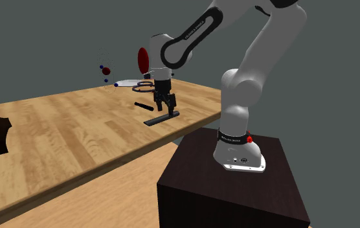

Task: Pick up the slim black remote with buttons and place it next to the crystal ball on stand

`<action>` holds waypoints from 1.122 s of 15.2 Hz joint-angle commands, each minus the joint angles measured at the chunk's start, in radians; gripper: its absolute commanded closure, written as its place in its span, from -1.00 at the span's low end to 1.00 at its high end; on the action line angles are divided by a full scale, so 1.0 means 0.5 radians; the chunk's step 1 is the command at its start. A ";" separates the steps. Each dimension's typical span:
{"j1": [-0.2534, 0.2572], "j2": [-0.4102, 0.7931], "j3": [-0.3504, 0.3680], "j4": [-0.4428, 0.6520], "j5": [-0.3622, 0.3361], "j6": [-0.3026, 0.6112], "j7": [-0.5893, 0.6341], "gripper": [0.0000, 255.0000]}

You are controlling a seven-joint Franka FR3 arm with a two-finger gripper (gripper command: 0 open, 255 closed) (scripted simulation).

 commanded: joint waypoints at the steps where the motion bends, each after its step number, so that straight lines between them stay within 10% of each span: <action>1: 0.006 0.072 -0.022 -0.038 -0.005 0.110 -0.009 -1.00; 9: 0.006 0.071 -0.022 -0.038 -0.005 0.110 -0.009 -1.00; 10: 0.006 0.071 -0.022 -0.038 -0.005 0.110 -0.009 1.00; 17: 0.005 0.072 -0.022 -0.039 -0.005 0.112 -0.009 1.00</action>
